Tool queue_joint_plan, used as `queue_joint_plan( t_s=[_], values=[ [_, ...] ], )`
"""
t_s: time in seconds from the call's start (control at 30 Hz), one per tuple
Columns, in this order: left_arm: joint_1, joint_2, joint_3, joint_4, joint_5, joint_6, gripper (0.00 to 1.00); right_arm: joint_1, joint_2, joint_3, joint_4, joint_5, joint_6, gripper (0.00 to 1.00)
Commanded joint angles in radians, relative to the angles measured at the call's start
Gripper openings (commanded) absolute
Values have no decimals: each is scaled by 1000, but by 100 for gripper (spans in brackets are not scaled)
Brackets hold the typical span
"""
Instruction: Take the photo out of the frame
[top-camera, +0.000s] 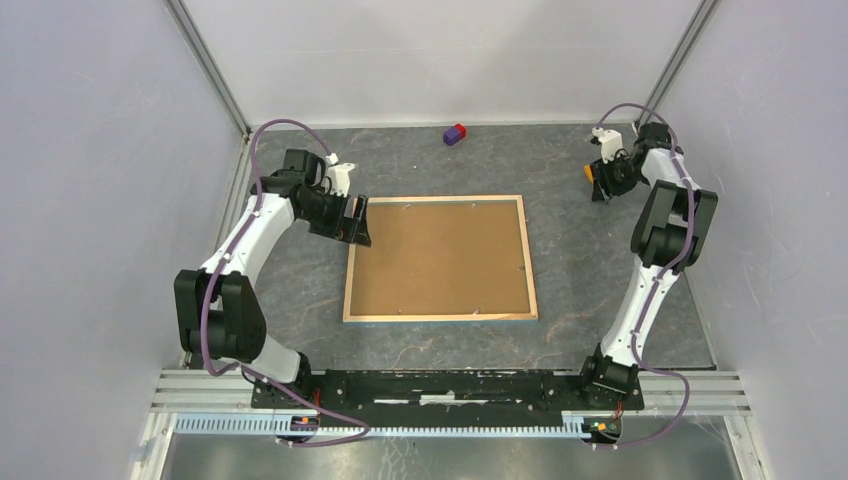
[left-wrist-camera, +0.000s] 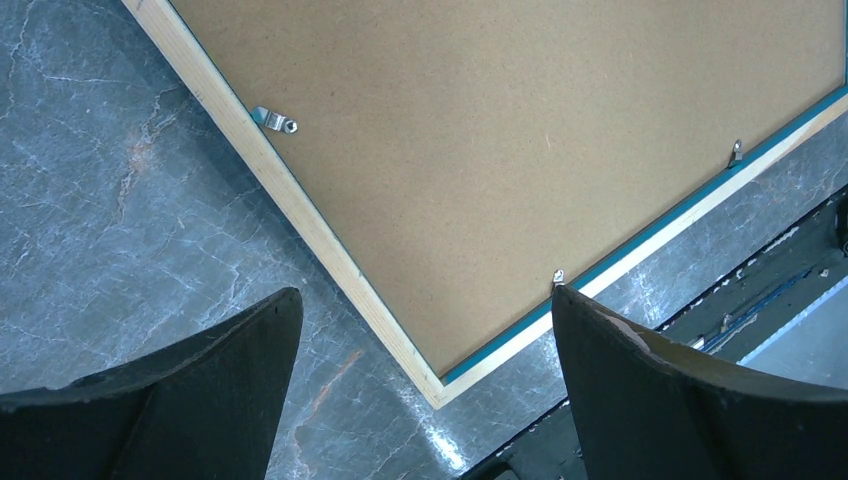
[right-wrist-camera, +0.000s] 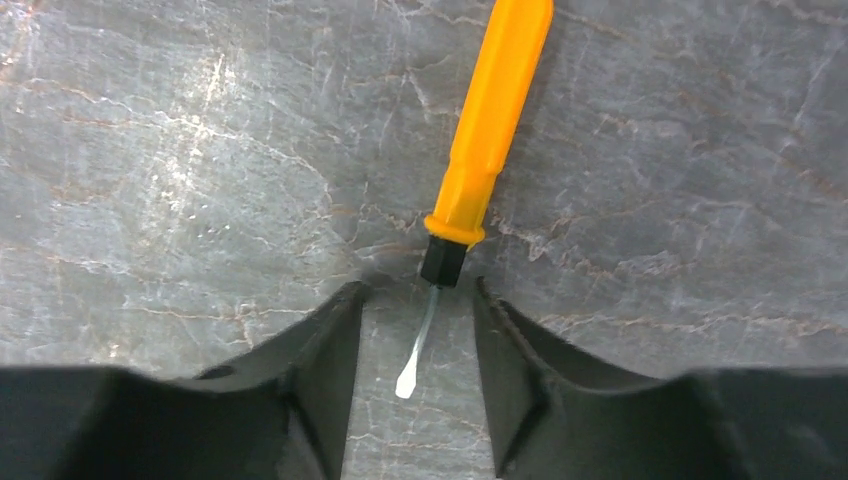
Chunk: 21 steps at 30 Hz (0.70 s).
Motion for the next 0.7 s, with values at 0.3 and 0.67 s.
queue_joint_plan(
  t_s=[0.3, 0.67],
  values=[
    [4, -32, 89, -32, -45, -30, 100, -2, 2, 6, -32, -20, -8, 0],
    [8, -219, 164, 77, -104, -94, 100, 35, -305, -81, -89, -225, -20, 0]
  ],
)
